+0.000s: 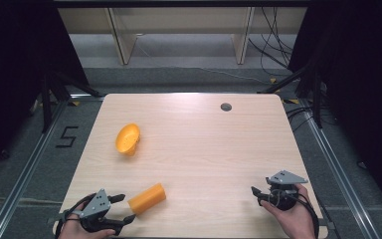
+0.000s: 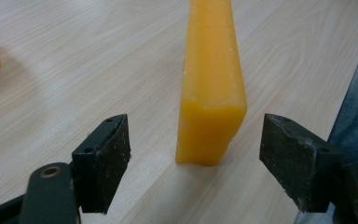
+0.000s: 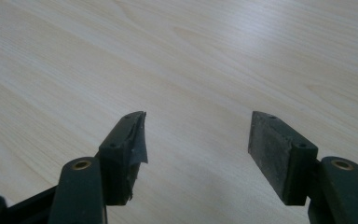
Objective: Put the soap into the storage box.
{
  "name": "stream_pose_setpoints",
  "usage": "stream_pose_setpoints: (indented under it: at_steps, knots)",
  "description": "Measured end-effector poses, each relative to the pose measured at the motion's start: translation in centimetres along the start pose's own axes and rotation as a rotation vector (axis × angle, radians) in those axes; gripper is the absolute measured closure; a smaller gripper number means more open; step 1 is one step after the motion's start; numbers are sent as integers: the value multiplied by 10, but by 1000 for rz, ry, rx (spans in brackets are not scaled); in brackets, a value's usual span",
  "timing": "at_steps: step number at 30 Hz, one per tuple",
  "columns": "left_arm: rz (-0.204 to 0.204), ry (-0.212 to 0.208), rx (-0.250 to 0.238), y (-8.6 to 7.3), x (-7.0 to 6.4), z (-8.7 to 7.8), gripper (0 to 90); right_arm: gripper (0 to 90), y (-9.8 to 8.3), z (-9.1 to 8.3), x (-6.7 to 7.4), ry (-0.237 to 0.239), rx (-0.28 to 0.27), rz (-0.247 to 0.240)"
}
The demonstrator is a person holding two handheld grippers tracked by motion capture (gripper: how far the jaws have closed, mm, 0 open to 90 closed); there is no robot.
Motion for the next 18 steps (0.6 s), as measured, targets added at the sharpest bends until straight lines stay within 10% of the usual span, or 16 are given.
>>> stream_pose_setpoints:
  at_steps: [18]
  knots:
    - [11,10,33,17,-12,19,256,373,0,0,1,-3,7,-2]
Point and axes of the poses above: each handheld gripper's, and its own axes: z roughly forward along the jaws, y roughly out of its top, x roughly to its left, the point moved 3 cm from there along z, roughly forward along the jaws, and after that the axes turned 15 degrees about z, right-handed, at the moved point
